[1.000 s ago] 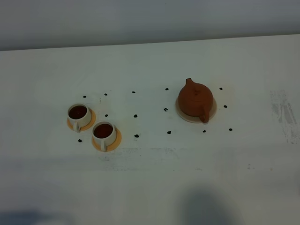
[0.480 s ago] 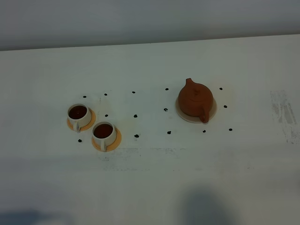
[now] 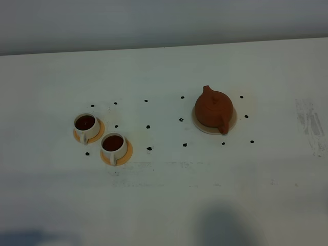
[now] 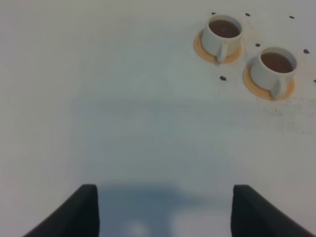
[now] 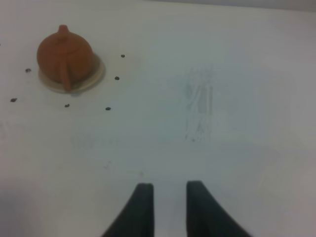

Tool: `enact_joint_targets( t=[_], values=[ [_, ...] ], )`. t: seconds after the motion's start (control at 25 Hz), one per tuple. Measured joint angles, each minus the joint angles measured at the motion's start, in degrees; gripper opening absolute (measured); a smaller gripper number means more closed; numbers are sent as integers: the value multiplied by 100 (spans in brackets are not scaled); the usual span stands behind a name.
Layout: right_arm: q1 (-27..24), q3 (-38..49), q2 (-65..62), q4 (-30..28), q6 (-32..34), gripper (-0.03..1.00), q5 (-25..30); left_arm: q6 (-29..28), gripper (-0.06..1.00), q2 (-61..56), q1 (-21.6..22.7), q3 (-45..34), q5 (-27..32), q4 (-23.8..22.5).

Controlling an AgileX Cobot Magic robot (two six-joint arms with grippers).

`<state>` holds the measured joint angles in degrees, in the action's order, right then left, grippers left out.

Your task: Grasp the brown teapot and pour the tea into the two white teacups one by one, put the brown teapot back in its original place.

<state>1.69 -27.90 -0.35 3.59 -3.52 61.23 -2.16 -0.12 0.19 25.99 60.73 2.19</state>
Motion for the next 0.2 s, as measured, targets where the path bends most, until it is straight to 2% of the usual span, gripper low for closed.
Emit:
enact_joint_targets(
  t=[0.2],
  values=[
    [0,0,0,0,0,18,0,0,56,0,0,0,0,0]
  ],
)
